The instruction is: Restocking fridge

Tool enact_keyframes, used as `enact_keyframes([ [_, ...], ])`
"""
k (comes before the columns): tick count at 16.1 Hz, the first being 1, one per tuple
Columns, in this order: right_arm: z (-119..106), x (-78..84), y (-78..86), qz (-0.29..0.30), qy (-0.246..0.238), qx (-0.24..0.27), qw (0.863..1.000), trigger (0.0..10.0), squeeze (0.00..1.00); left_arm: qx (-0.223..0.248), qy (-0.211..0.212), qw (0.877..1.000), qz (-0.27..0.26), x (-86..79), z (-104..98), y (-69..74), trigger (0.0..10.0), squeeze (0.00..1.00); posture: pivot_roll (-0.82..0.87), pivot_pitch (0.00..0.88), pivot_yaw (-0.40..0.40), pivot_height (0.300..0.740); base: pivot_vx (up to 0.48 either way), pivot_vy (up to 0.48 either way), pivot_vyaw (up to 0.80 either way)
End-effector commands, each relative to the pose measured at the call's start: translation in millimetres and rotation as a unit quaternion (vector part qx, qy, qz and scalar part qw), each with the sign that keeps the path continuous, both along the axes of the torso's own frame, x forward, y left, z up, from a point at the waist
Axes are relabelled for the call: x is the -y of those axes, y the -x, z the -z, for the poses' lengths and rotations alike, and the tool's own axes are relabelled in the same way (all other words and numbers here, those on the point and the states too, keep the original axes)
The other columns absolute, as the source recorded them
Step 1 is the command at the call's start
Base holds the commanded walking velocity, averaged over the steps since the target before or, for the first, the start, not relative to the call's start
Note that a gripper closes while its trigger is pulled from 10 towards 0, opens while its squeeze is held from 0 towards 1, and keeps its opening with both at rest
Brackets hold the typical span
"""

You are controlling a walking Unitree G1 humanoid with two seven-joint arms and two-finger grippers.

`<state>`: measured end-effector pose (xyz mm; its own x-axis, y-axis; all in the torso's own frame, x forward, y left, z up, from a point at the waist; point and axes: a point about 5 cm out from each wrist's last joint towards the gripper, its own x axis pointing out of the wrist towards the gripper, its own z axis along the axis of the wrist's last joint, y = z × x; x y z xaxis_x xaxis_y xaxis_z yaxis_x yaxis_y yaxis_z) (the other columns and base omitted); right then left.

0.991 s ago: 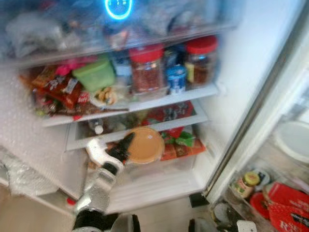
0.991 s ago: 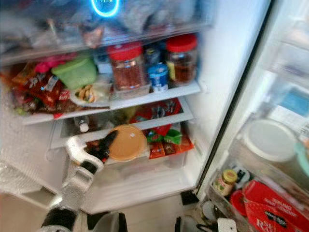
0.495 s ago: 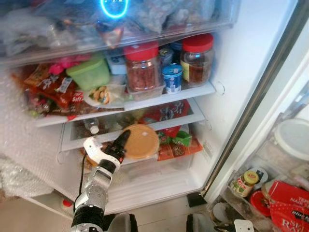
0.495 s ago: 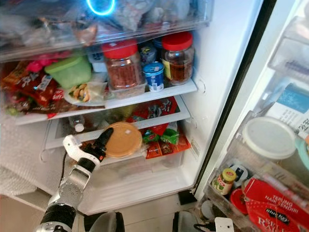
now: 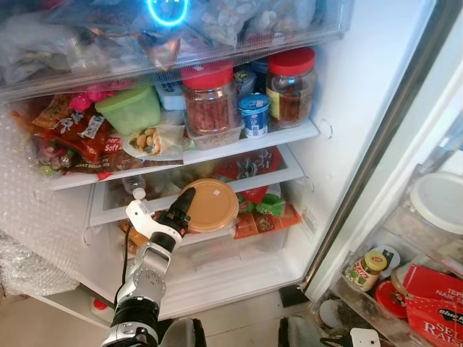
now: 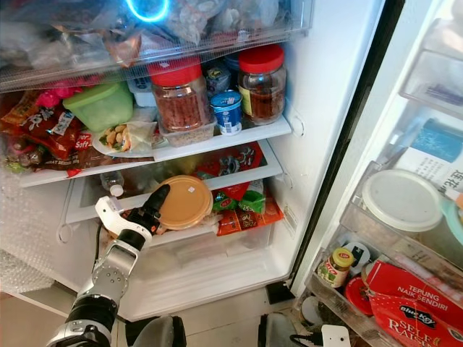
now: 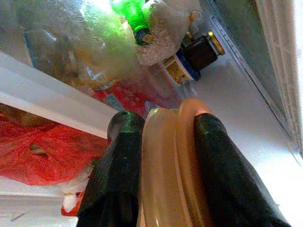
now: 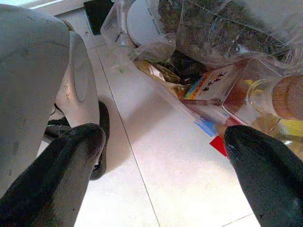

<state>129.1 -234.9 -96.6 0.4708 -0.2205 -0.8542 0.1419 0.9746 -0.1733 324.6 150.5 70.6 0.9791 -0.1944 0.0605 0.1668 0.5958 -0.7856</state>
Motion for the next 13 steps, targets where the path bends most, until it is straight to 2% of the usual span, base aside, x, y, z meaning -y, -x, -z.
enact_keyframes([
  [1,3.5,-5.9,5.8,-0.001,-0.010,-0.012,1.000,10.0,0.00,-0.004,-0.007,1.000,-0.009,-4.5,2.0,0.5,10.0,0.00,-0.04,0.070,0.087,0.638,0.000,0.000,0.00],
  [13,3.6,-6.3,5.7,-0.002,-0.011,-0.013,1.000,10.0,0.00,-0.005,-0.013,1.000,-0.022,-8.8,3.2,-0.5,10.0,0.00,-0.04,0.072,0.089,0.638,0.283,0.000,0.00],
])
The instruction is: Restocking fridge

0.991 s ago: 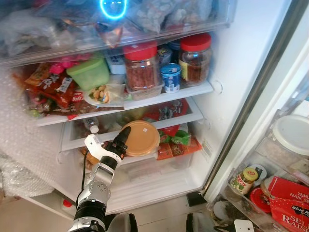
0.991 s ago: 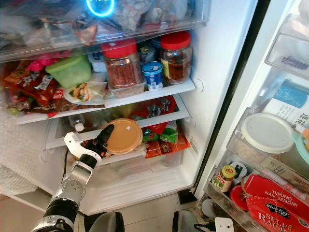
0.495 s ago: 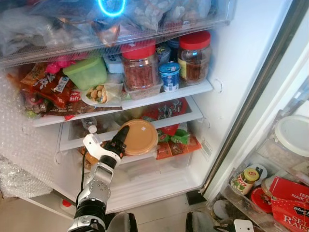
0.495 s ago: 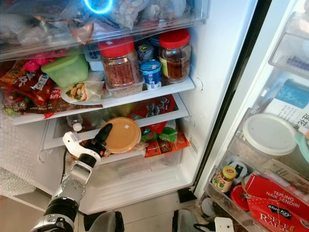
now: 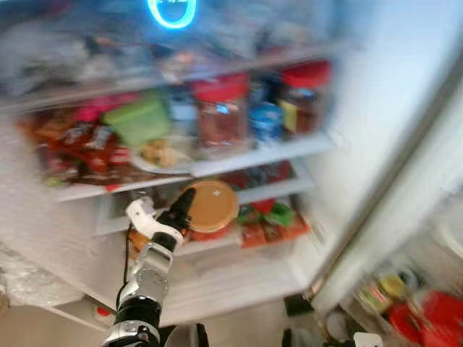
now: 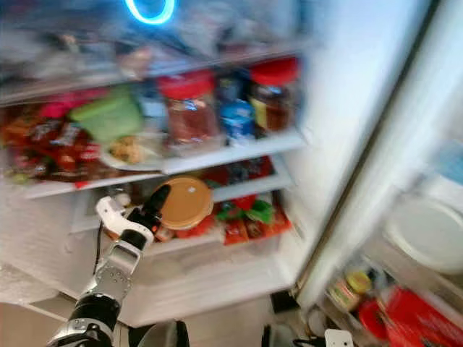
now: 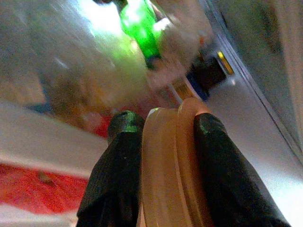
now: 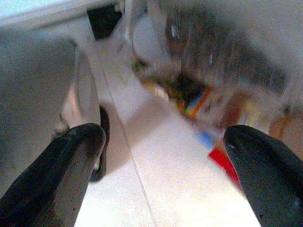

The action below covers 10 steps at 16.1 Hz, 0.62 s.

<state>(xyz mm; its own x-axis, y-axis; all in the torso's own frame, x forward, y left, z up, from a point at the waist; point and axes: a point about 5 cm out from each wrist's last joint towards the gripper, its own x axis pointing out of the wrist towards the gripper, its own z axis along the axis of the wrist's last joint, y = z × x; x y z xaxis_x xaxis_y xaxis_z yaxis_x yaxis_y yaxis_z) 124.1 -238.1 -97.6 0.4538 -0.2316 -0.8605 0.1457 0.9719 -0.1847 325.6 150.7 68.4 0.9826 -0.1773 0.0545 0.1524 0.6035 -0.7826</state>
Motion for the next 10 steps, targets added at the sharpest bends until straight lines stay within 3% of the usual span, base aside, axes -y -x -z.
enact_keyframes([
  [1,2.6,-9.7,0.6,-0.006,-0.016,-0.004,1.000,10.0,0.00,-0.004,-0.011,1.000,-0.014,-9.3,1.6,0.7,10.0,0.00,-0.04,0.071,0.090,0.638,0.337,0.000,0.00],
  [4,2.6,-9.8,0.5,-0.008,-0.016,-0.004,1.000,10.0,0.00,-0.004,-0.012,1.000,-0.019,-10.0,1.5,0.5,10.0,0.00,-0.05,0.071,0.088,0.638,0.337,0.000,0.00],
  [6,2.6,-9.6,0.6,-0.008,-0.016,-0.004,1.000,10.0,0.00,-0.026,-0.005,0.998,-0.058,-16.9,5.1,-0.9,10.0,0.00,-0.04,0.072,0.086,0.638,0.000,0.000,0.00],
  [8,2.5,-9.6,0.4,-0.009,-0.016,-0.005,1.000,10.0,0.00,-0.041,0.038,0.994,-0.093,-23.7,6.2,-3.9,10.0,0.00,-0.04,0.073,0.083,0.638,0.000,0.000,0.00],
  [10,2.5,-9.8,0.1,-0.010,-0.016,-0.005,1.000,10.0,0.00,-0.049,0.030,0.993,-0.107,-25.6,6.2,-6.1,10.0,0.00,-0.04,0.071,0.082,0.638,0.000,0.000,0.00],
])
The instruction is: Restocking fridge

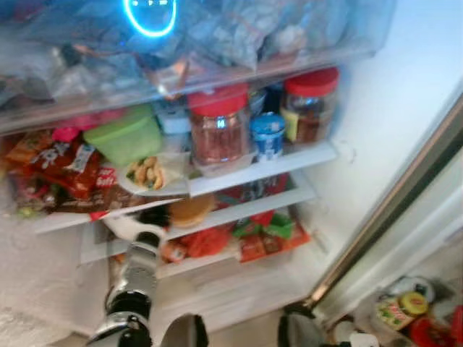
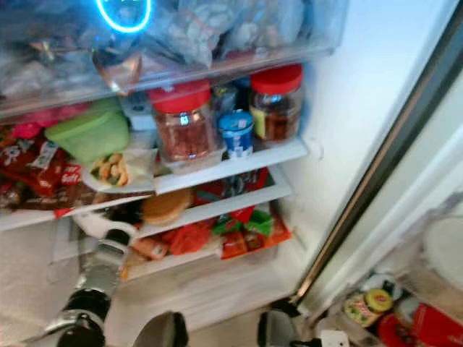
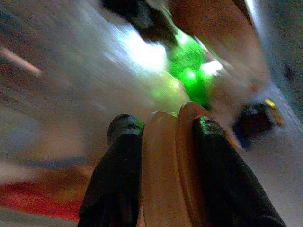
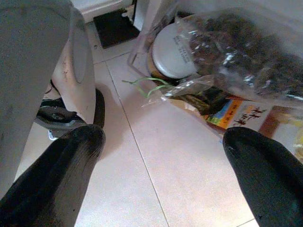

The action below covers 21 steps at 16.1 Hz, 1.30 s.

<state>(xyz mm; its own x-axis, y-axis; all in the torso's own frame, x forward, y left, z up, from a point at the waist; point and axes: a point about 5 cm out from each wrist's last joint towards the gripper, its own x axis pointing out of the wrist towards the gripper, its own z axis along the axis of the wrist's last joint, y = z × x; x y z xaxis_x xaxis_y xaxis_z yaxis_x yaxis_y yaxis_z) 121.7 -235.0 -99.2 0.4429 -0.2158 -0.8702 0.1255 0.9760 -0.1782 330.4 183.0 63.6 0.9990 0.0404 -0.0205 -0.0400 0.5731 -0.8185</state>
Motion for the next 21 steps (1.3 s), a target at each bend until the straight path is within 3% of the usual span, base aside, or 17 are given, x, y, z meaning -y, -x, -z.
enact_keyframes([
  [1,0.9,-7.3,-2.4,-0.001,-0.012,0.004,1.000,10.0,0.00,-0.009,0.007,1.000,-0.006,7.1,-2.0,-6.5,10.0,0.00,-0.05,0.070,0.085,0.638,0.000,0.000,0.00],
  [6,1.0,-7.8,-2.6,0.000,-0.012,0.005,1.000,10.0,0.00,-0.027,0.017,0.998,-0.053,4.1,-9.4,-18.8,10.0,0.00,-0.06,0.072,0.082,0.638,0.000,0.000,0.00],
  [11,1.4,-9.2,-2.0,0.003,-0.013,0.005,1.000,10.0,0.00,-0.033,0.014,0.999,-0.036,16.2,-17.0,-28.5,10.0,0.00,-0.07,0.073,0.091,0.638,0.000,0.000,0.00],
  [12,1.6,-9.5,-1.7,0.004,-0.014,0.005,1.000,10.0,0.00,-0.035,0.013,0.999,-0.035,17.0,-17.1,-28.9,10.0,0.31,-0.07,0.074,0.092,0.638,0.000,0.000,0.00],
  [13,1.7,-9.6,-1.5,0.005,-0.014,0.005,1.000,10.0,0.00,-0.036,0.013,0.999,-0.034,17.7,-17.0,-29.1,10.0,1.00,-0.07,0.074,0.092,0.638,0.000,0.000,0.00],
  [21,1.9,-11.9,-2.4,0.003,-0.016,0.006,1.000,10.0,0.00,-0.018,0.029,0.999,-0.010,18.6,-13.8,-26.6,10.0,1.00,-0.06,0.070,0.095,0.638,0.000,0.000,0.00],
])
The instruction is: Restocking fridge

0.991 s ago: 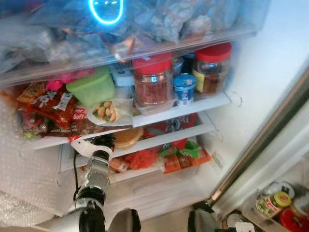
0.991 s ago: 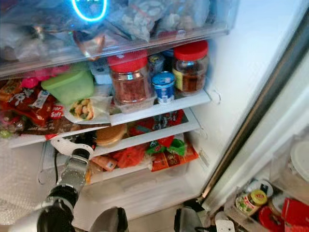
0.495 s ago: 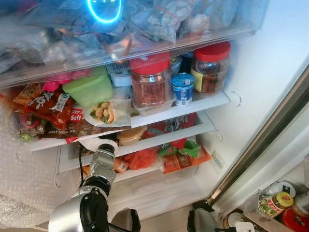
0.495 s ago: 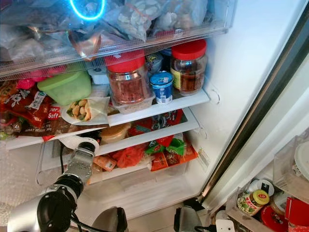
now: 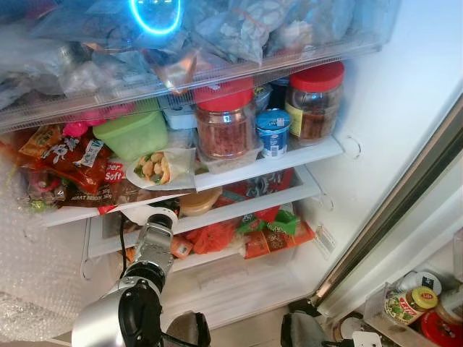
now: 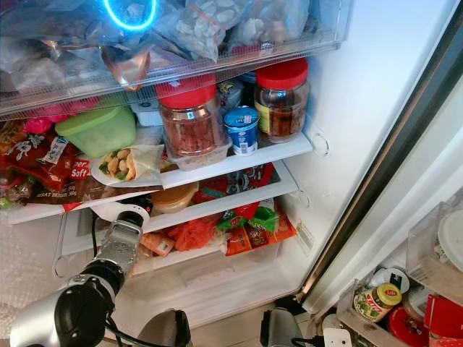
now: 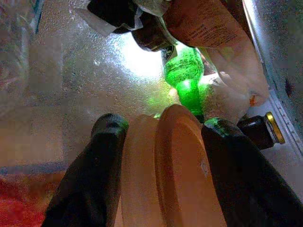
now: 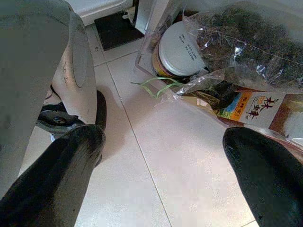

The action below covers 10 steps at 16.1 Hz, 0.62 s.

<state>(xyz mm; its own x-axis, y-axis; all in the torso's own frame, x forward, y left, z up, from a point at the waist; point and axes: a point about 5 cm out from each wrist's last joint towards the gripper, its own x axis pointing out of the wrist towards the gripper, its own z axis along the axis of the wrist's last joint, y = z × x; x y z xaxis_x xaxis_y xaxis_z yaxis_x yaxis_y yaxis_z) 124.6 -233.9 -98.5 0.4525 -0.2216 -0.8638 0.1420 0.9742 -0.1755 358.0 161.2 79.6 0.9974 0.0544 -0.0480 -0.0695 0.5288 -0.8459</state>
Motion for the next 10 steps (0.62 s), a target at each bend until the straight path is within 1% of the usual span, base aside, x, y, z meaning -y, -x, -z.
enact_keyframes([
  [1,2.6,-10.9,0.5,-0.003,-0.016,-0.001,1.000,10.0,0.00,0.002,0.003,1.000,0.002,-3.3,1.5,1.3,10.0,1.00,-0.06,0.070,0.096,0.638,0.000,0.000,0.00],
  [3,2.7,-11.2,0.5,-0.003,-0.016,-0.001,1.000,10.0,0.00,0.008,0.000,1.000,0.006,-3.3,1.2,1.7,10.0,1.00,-0.05,0.073,0.097,0.638,0.000,0.000,0.00],
  [7,3.0,-12.0,0.9,-0.004,-0.018,-0.002,1.000,10.0,0.00,0.022,-0.019,1.000,0.008,-5.7,2.2,5.6,10.0,1.00,-0.05,0.074,0.101,0.638,0.000,0.000,0.00],
  [9,3.2,-12.3,1.7,-0.004,-0.018,-0.002,1.000,10.0,0.00,0.036,-0.028,0.999,0.019,-3.0,4.8,10.5,10.0,1.00,-0.05,0.075,0.103,0.638,0.000,0.000,0.00],
  [10,3.4,-12.5,1.9,-0.004,-0.018,-0.003,1.000,10.0,0.00,0.040,-0.028,0.999,0.022,-1.5,7.7,14.2,10.0,0.00,-0.05,0.075,0.103,0.638,0.000,0.000,0.00],
])
